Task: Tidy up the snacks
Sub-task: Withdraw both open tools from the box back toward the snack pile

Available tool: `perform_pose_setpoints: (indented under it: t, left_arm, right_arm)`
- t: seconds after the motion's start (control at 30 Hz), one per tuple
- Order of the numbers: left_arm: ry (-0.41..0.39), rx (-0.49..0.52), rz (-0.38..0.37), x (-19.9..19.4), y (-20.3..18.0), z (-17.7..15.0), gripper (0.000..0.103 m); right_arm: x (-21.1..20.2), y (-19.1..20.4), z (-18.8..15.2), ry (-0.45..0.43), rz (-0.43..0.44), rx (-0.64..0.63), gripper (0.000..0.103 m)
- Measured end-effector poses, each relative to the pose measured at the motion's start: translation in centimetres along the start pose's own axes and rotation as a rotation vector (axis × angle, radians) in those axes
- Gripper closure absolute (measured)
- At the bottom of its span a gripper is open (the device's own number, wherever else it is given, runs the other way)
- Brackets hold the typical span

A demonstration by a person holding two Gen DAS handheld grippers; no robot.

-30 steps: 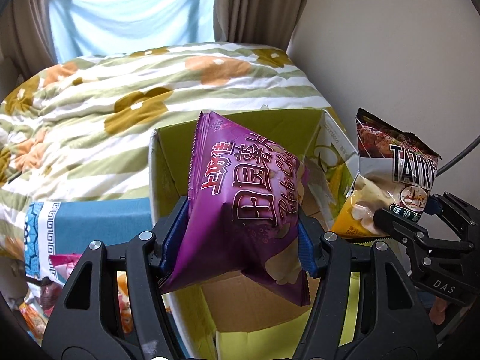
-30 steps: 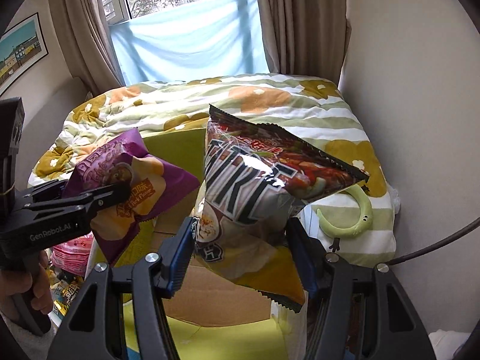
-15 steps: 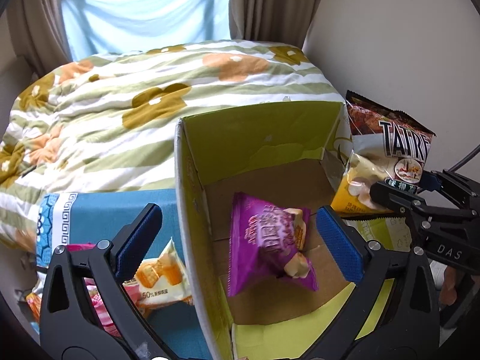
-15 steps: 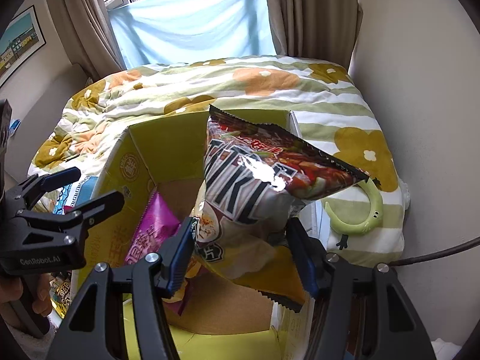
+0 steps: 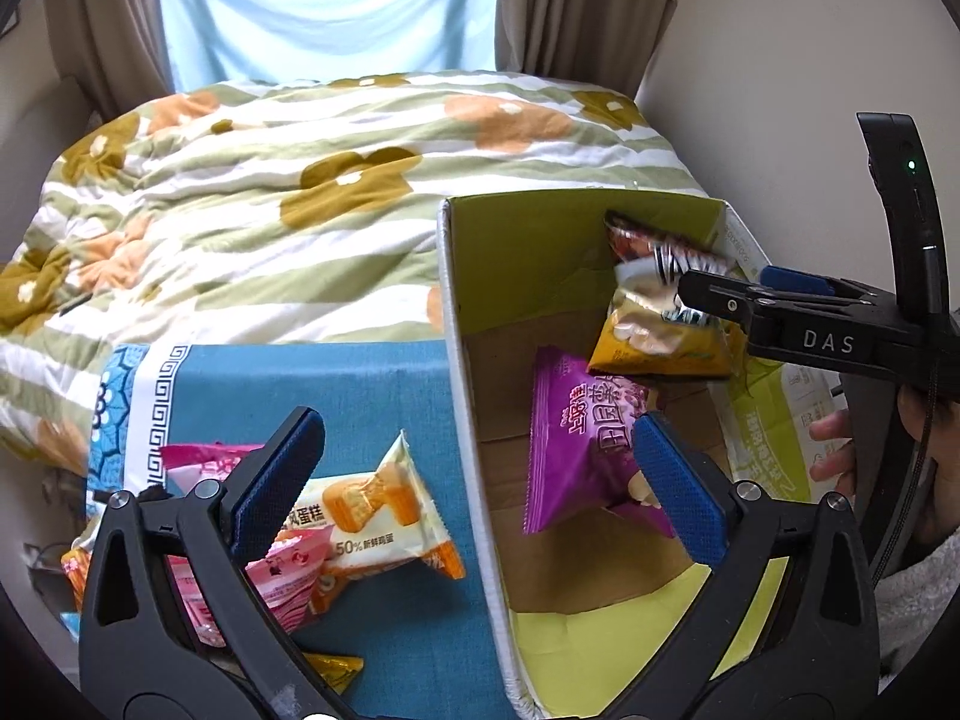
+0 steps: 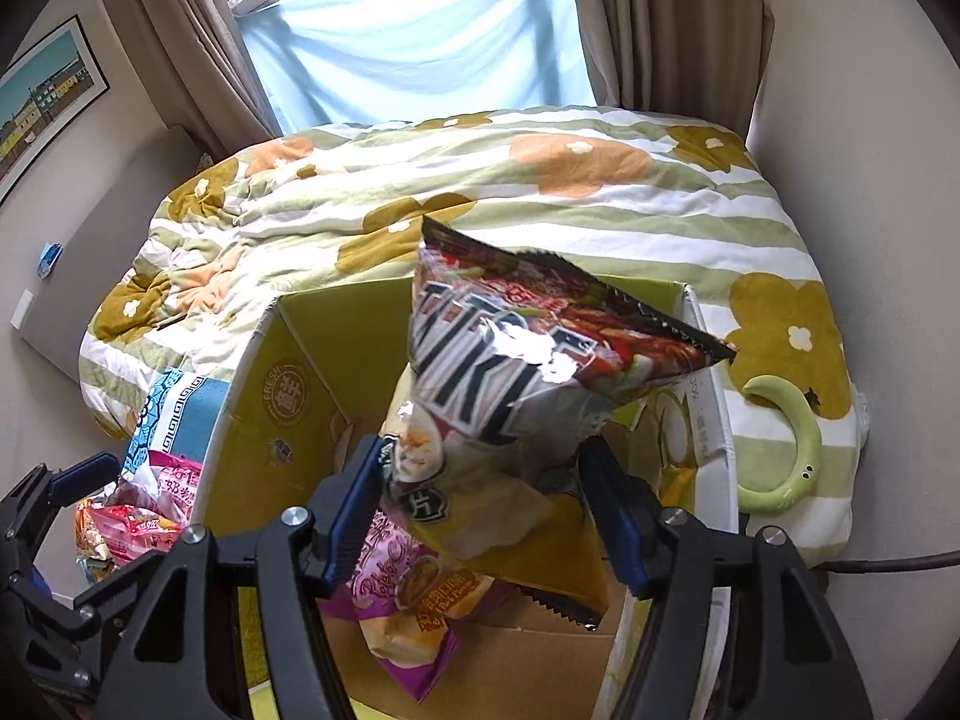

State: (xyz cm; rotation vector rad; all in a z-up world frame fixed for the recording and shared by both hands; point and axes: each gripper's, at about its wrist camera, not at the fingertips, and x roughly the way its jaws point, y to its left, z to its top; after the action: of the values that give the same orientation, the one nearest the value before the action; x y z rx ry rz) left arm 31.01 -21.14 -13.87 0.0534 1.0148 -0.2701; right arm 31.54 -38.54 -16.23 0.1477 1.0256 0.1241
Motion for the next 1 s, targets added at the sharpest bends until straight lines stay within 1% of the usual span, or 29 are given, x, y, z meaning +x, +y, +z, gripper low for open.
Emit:
perform_pose_setpoints:
  t: [0.03, 0.07, 0.17, 0.27, 0.37, 0.47, 0.63, 0.77, 0.87, 1.0]
  left_arm:
    - [0.000, 0.000, 0.002, 0.0, 0.1, -0.1, 0.001]
    - [0.001, 0.001, 0.005, 0.0, 0.1, -0.2, 0.001]
    - [0.007, 0.002, 0.007, 0.0, 0.1, -0.6, 0.001]
    - [0.009, 0.000, 0.010, -0.2, -0.1, -1.1, 0.001]
    - [-0.002, -0.008, 0.003, -1.0, -0.5, -1.4, 0.001]
    - [-0.023, -0.011, 0.003, -2.3, -1.0, -1.3, 0.001]
    - [-0.067, -0.011, 0.040, -5.4, -1.3, -1.4, 0.001]
    - [-0.097, -0.021, 0.058, -8.6, -0.7, -2.2, 0.001]
    - [-0.124, -0.021, 0.081, -11.0, 0.4, -3.2, 0.001]
    - [-0.149, -0.040, 0.089, -13.8, 3.0, -5.2, 0.001]
  right_arm:
    - [0.1, 0.0, -0.1, 0.001, -0.010, 0.004, 0.004]
    - [0.0, -0.1, -0.3, -0.003, -0.022, 0.010, 0.000]
    - [-0.7, -0.6, -1.2, -0.018, -0.038, 0.024, 0.000]
    - [-1.5, -0.9, -2.2, -0.002, -0.030, 0.029, 0.000]
    - [-2.8, -0.7, -2.8, -0.012, -0.026, 0.009, 0.000]
    - [-4.5, -0.3, -3.0, -0.040, -0.033, -0.022, 0.000]
    - [-6.9, 0.8, -3.2, -0.096, -0.031, -0.075, 0.000]
    - [-9.2, 2.0, -3.6, -0.149, -0.036, -0.074, 0.000]
    - [-11.1, 2.6, -3.9, -0.188, -0.018, -0.058, 0.000]
    - [-13.1, 4.6, -4.9, -0.216, -0.003, -0.051, 0.000]
